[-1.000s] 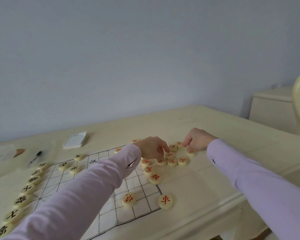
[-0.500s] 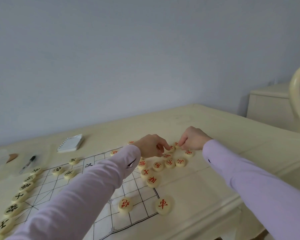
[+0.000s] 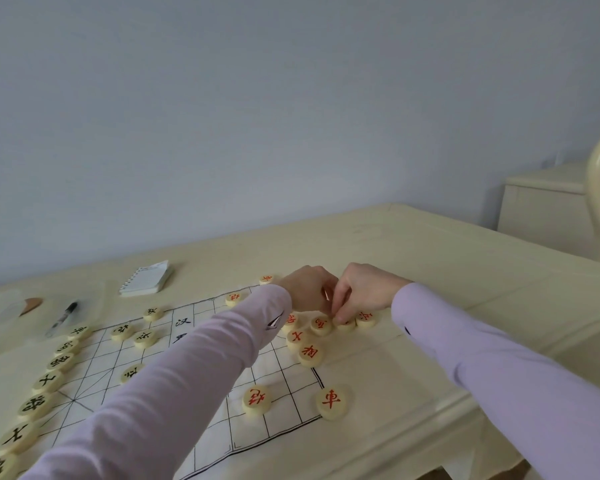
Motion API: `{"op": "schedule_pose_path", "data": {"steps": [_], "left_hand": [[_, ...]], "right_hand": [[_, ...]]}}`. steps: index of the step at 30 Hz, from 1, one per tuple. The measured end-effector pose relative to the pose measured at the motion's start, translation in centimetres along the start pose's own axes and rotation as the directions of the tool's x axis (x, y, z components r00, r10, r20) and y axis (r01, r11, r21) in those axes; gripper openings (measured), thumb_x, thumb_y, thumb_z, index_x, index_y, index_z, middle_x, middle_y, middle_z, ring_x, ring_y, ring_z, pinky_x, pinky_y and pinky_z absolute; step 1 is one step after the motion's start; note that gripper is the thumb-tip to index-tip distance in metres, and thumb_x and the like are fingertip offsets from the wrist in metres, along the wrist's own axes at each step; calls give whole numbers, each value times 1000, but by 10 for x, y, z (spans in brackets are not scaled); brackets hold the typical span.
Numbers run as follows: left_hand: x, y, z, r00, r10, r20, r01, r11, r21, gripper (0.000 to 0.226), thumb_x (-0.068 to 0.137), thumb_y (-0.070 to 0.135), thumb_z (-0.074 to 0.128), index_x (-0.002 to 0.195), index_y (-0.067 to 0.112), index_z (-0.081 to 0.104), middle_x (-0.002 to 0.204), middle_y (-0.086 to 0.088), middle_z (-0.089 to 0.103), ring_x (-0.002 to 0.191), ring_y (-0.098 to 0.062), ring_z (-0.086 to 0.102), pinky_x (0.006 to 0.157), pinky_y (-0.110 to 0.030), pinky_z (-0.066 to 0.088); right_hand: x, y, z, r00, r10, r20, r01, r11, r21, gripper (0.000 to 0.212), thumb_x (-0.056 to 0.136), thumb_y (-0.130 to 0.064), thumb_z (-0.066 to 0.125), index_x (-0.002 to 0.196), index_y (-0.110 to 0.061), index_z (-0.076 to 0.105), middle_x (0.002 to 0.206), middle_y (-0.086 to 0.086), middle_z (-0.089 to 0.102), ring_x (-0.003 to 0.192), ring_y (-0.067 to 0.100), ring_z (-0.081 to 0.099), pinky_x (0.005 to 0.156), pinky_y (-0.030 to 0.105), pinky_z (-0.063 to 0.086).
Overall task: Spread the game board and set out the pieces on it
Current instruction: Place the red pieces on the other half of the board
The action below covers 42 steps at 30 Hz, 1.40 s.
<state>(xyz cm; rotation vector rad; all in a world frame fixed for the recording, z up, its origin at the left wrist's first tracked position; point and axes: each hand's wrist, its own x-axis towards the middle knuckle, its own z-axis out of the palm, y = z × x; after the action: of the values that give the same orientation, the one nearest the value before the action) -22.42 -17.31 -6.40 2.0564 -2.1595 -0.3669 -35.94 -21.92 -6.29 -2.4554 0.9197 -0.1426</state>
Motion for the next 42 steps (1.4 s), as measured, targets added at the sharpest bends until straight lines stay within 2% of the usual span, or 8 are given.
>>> {"op": "schedule_pose_path", "data": {"steps": [5, 9, 13, 19, 21, 26, 33, 42], "left_hand": [[2, -1, 5, 1000, -4, -31, 5, 999, 33, 25, 80, 15, 69, 104, 16, 67, 102, 0, 68, 86, -12, 55, 76, -21, 43], [2, -13, -1, 982, -8, -186, 8, 1000, -2, 27, 82, 18, 66, 109, 18, 67, 102, 0, 69, 95, -16, 61, 80, -22, 45], [-5, -29, -17, 930, -124, -346, 86, 989, -121, 35, 85, 29, 63, 118, 17, 64, 108, 1, 67, 98, -15, 61, 84, -21, 45], [-30, -62, -30, 846, -289, -449, 232, 956, -178, 30, 85, 27, 60, 110, 13, 68, 104, -2, 69, 97, -19, 63, 87, -29, 51], [-37, -74, -34, 830, -324, -454, 273, 946, -176, 27, 86, 25, 60, 107, 12, 68, 103, -4, 70, 96, -22, 64, 86, -32, 53], [-42, -94, -35, 853, -319, -412, 321, 945, -67, 31, 89, 25, 57, 117, 12, 63, 109, -5, 68, 98, -23, 63, 83, -28, 49], [-22, -106, -23, 920, -269, -283, 304, 949, 85, 34, 93, 24, 54, 125, 13, 58, 117, -5, 65, 108, -23, 58, 91, -31, 46], [-7, -108, -14, 941, -261, -215, 291, 949, 122, 32, 89, 25, 61, 120, 17, 63, 117, -6, 64, 106, -25, 59, 86, -30, 47]], "right_hand": [[2, -8, 4, 999, 31, -8, -32, 998, -59, 11, 70, -20, 80, 80, -18, 76, 73, -2, 68, 64, 12, 58, 63, 24, 48], [2, -13, 9, 999, 25, -38, -27, 998, -53, 26, 72, -24, 80, 96, -15, 74, 75, -9, 61, 68, 8, 55, 60, 18, 41], [6, -18, 17, 1000, 23, -6, -24, 998, -57, 42, 72, -27, 81, 110, -14, 69, 98, 1, 66, 80, 15, 60, 69, 24, 47], [11, -30, 22, 999, 12, 49, -3, 986, -169, 37, 75, -18, 76, 112, -13, 68, 110, 2, 66, 72, 13, 54, 48, 16, 36], [13, -33, 22, 999, 14, 49, -4, 982, -190, 37, 75, -18, 76, 111, -14, 68, 111, 2, 66, 66, 12, 54, 51, 18, 42], [29, -35, 11, 998, 21, -58, -25, 997, -70, 37, 73, -18, 77, 109, -15, 68, 99, -6, 62, 99, 18, 61, 93, 34, 50], [62, -37, 6, 1000, 1, -2, -1, 1000, -10, 41, 83, -11, 67, 123, -12, 59, 98, 0, 59, 75, 18, 60, 72, 24, 48], [86, -39, 18, 994, -45, 96, 58, 988, -145, 40, 93, -11, 52, 129, -27, 56, 103, -1, 50, 93, 15, 48, 86, 23, 37]]}}
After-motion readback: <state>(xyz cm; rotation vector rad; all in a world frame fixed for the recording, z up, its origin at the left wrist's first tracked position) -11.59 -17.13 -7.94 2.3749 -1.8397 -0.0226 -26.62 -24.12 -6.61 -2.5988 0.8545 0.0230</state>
